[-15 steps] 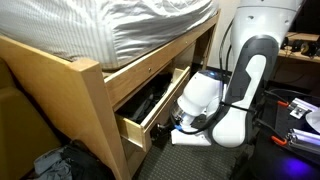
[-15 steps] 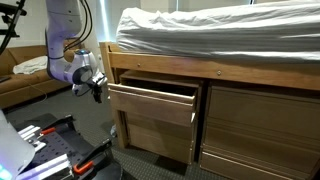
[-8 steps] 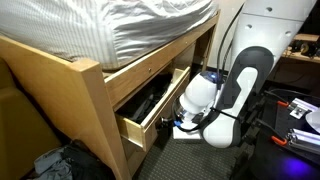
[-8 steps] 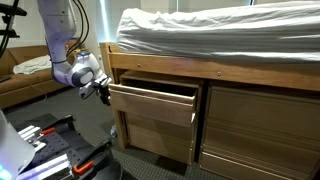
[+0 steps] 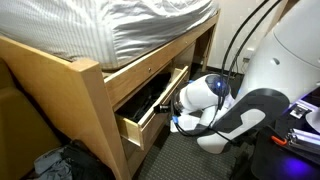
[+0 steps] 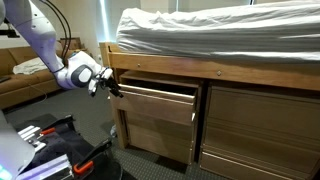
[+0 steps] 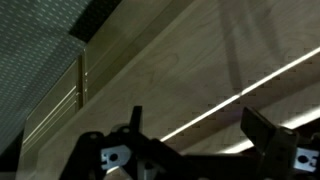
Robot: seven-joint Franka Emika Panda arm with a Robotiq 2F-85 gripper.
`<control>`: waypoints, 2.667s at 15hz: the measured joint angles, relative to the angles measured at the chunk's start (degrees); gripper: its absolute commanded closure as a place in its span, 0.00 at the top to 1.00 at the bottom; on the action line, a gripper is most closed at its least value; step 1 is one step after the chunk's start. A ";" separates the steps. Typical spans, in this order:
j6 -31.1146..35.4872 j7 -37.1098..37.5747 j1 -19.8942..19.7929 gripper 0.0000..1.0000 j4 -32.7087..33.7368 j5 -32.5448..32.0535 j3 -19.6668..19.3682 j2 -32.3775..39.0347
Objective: Close the top bedroom drawer
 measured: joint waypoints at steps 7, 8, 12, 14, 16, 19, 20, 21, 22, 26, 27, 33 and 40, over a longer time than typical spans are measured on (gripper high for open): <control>-0.87 6.76 24.12 1.00 -0.09 15.62 -19.86 16.13; -0.89 7.49 25.93 1.00 -0.35 18.78 -20.72 18.73; -0.82 11.25 27.60 1.00 -0.14 20.22 -20.81 23.52; -0.86 15.66 27.53 1.00 1.92 16.90 -20.40 22.11; -0.90 20.00 27.27 1.00 4.11 12.72 -20.00 19.86; -0.92 26.58 25.19 1.00 7.41 5.37 -18.73 16.21; -0.92 28.55 23.84 1.00 8.45 2.55 -17.85 14.84; -0.92 30.28 22.21 1.00 9.39 -0.34 -16.72 13.48; -0.92 31.67 20.06 1.00 10.19 -3.62 -15.10 11.84; -1.00 26.98 14.50 1.00 8.94 -4.04 -11.32 8.94; -1.58 26.90 14.38 1.00 8.98 -4.64 -11.28 8.94; -2.41 17.98 4.71 1.00 10.79 -5.02 1.88 2.23; -8.90 17.20 5.68 1.00 10.01 -4.72 -1.25 2.15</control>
